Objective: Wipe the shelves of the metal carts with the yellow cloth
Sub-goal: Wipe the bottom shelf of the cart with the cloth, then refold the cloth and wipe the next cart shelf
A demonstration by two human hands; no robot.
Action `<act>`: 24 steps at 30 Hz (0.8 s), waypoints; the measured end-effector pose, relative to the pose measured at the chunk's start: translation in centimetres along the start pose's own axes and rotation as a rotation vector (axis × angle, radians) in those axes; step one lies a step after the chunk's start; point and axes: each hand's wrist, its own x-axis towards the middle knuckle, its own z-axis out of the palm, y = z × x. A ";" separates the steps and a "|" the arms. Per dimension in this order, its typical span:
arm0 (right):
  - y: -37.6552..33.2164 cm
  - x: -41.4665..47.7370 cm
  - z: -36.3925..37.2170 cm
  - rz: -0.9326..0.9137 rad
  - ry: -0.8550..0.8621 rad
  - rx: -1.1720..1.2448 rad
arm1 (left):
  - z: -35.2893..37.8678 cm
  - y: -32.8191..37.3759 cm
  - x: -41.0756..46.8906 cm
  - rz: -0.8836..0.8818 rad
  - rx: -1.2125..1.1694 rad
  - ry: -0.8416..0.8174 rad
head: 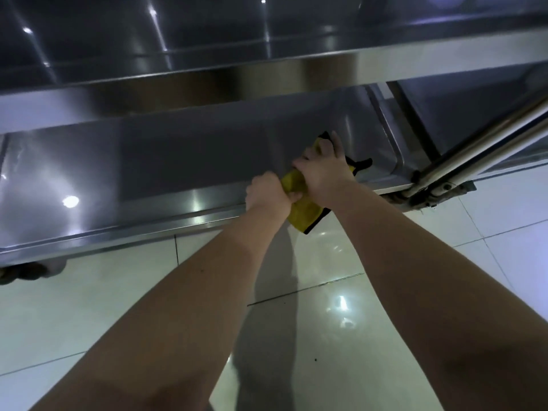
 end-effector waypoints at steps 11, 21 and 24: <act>-11.5 -6.9 -4.2 -0.097 0.236 0.346 | -10.5 -13.8 -7.5 0.236 -0.248 0.160; -24.5 -11.1 -20.6 -0.196 0.364 0.740 | -29.9 -20.2 -18.1 0.203 -0.391 0.384; -26.1 -13.8 -28.0 -0.244 0.406 0.796 | -36.7 -19.2 -22.8 0.151 -0.409 0.410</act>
